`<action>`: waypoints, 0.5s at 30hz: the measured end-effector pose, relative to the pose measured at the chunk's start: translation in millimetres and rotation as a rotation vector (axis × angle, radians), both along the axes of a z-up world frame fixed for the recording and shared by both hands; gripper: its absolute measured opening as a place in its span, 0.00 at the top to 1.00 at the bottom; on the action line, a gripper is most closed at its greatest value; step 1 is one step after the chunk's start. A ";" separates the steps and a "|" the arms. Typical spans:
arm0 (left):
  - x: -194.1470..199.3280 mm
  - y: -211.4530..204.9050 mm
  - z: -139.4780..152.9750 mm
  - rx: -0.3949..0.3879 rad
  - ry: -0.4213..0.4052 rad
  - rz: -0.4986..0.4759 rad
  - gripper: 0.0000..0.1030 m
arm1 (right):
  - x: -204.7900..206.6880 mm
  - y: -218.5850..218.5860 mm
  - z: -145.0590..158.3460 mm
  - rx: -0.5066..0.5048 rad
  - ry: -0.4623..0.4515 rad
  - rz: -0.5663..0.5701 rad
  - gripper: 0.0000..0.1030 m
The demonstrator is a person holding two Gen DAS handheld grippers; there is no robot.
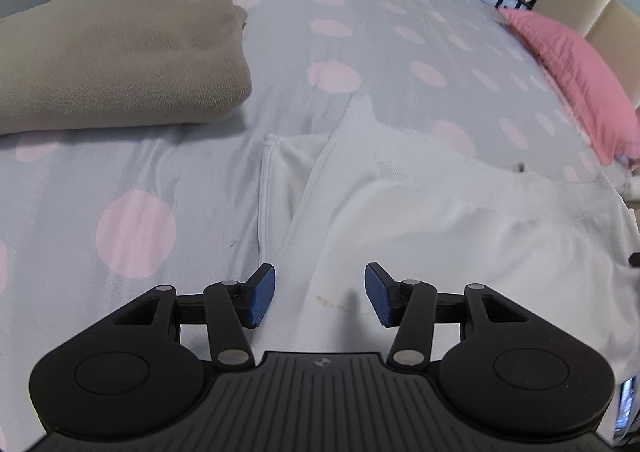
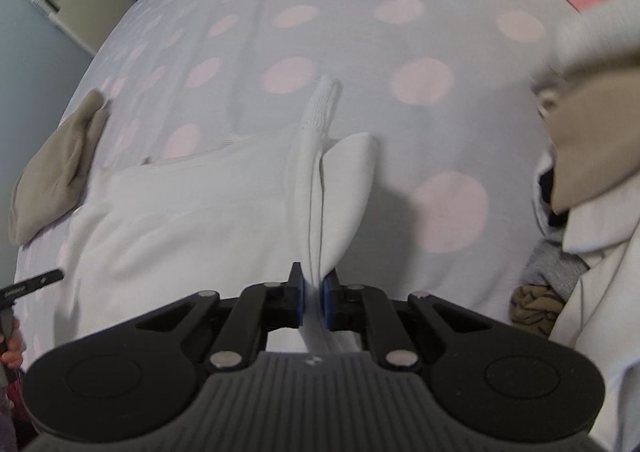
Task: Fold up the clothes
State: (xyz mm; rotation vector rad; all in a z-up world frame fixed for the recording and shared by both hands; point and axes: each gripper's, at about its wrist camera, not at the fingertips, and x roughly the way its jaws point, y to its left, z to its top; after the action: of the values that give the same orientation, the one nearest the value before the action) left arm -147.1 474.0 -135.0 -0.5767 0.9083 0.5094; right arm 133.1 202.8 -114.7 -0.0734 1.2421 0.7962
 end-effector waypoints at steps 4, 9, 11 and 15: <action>-3.3 -1.8 13.6 0.002 -0.041 -0.005 0.54 | -21.0 27.7 35.7 0.024 0.059 0.008 0.90; -10.1 -2.5 27.1 0.012 -0.075 0.001 0.54 | -50.4 75.1 71.4 0.065 0.064 0.053 0.90; -13.8 -0.5 31.1 0.010 -0.086 0.013 0.54 | -63.3 96.8 81.1 0.082 0.070 0.075 0.90; -22.6 6.0 36.4 0.001 -0.104 0.040 0.54 | -89.5 140.7 89.2 0.118 0.113 0.108 0.90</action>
State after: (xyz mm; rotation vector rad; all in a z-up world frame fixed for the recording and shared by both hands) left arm -169.7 480.0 -98.7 -0.6158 0.7996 0.5109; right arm 43.6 343.5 -25.5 0.0001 1.3030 0.9773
